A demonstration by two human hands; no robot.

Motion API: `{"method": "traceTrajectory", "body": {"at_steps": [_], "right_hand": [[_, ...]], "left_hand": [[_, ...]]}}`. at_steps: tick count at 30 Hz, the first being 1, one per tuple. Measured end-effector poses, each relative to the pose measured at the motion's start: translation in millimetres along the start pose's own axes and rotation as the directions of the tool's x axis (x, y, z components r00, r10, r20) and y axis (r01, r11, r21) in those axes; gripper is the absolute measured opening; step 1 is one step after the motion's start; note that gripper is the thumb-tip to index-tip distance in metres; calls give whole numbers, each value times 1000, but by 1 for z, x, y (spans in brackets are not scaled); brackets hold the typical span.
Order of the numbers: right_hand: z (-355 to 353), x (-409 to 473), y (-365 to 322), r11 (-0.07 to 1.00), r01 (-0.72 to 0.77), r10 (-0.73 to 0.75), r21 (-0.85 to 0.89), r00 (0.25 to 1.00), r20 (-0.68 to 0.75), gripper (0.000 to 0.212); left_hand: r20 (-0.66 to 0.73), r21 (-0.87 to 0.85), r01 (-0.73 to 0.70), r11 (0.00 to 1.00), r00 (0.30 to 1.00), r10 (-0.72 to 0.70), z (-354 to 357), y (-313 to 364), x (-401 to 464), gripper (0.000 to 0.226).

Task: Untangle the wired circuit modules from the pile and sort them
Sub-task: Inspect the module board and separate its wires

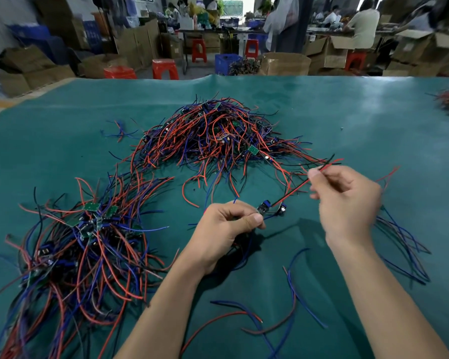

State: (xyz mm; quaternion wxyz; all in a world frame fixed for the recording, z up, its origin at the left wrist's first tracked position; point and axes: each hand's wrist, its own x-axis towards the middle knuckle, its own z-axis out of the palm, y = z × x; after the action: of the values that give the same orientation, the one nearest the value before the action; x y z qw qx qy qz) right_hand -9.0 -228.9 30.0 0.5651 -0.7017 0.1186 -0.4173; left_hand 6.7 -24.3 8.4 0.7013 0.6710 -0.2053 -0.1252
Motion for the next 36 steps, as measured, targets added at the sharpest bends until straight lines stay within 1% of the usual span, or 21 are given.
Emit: {"method": "traceTrajectory", "body": {"at_steps": [2, 4, 5, 6, 7, 8, 9, 10, 11, 12, 13, 15, 18, 20, 23, 26, 30, 32, 33, 35, 36], "right_hand": [[-8, 9, -1, 998, -11, 20, 55, 985, -169, 16], [-18, 17, 3, 990, -79, 115, 117, 930, -349, 14], [-21, 19, 4, 985, -130, 163, 110, 903, -397, 13], [-20, 19, 5, 980, -186, 198, 69, 901, -386, 13], [-16, 15, 4, 973, -231, 226, 17, 926, -303, 15], [-8, 8, 2, 967, -253, 247, -28, 958, -144, 19], [1, -3, -2, 966, -245, 250, -78, 966, 67, 24], [10, -15, -7, 970, -206, 235, -131, 931, 279, 29], [18, -26, -11, 975, -147, 206, -165, 872, 443, 31], [24, -35, -13, 982, -90, 165, -163, 823, 543, 28], [28, -40, -14, 989, -59, 128, -135, 803, 582, 20], [30, -44, -13, 995, -82, 102, -62, 820, 564, 3], [28, -40, -10, 994, -105, 87, 7, 858, 506, 8], [26, -35, -12, 995, -102, 82, 21, 896, 436, 4], [21, -25, -13, 990, -107, 74, 88, 945, 318, 11], [12, -9, -24, 977, -110, 80, 183, 983, 162, 17], [14, 8, -73, 956, -7, 1, 293, 1000, 20, 11], [26, 9, -109, 931, 70, -86, 359, 996, 28, 10], [36, 7, -127, 924, 100, -137, 369, 988, 74, 11], [67, -5, -154, 947, 106, -190, 305, 946, 263, 17], [86, -14, -164, 962, 92, -188, 256, 905, 381, 22]], "left_hand": [[-10, -13, 1, 1000, 1000, -1, 0, -1, 0, 13], [-59, -52, 14, 999, 998, -17, 0, -2, 0, 14], [-91, -84, 23, 996, 995, -31, 0, -2, 1, 16], [-118, -117, 27, 993, 992, -41, 0, -2, 2, 18], [-134, -138, 23, 990, 990, -42, 1, -2, 3, 19], [-141, -142, 14, 990, 989, -34, 1, -2, 3, 20], [-143, -134, 0, 991, 989, -19, 2, -2, 3, 20], [-141, -125, -15, 992, 990, -3, 2, -1, 3, 18], [-133, -120, -27, 992, 991, 11, 3, -1, 3, 17], [-119, -117, -36, 992, 993, 22, 3, 0, 2, 17], [-102, -114, -45, 992, 994, 33, 3, 0, 2, 20], [-71, -90, -47, 995, 997, 40, 3, 1, 1, 27], [-40, -36, -22, 999, 999, 21, 3, 2, 1, 18], [-20, -28, -4, 1000, 1000, 3, 3, 3, 1, 24], [-12, -21, 26, 999, 1000, -26, 3, 4, 0, 22], [10, -5, 26, 1000, 1000, -25, 4, 5, -1, 20], [26, 14, 0, 1000, 1000, 0, 3, 7, -1, 19], [-5, 40, 5, 999, 1000, -5, 5, 6, -1, 18], [-23, 42, 13, 999, 1000, -12, 6, 6, -1, 18], [-56, 16, 24, 1000, 998, -23, 7, 7, 0, 20], [-71, -6, 22, 1000, 997, -22, 8, 8, 0, 22]]}}
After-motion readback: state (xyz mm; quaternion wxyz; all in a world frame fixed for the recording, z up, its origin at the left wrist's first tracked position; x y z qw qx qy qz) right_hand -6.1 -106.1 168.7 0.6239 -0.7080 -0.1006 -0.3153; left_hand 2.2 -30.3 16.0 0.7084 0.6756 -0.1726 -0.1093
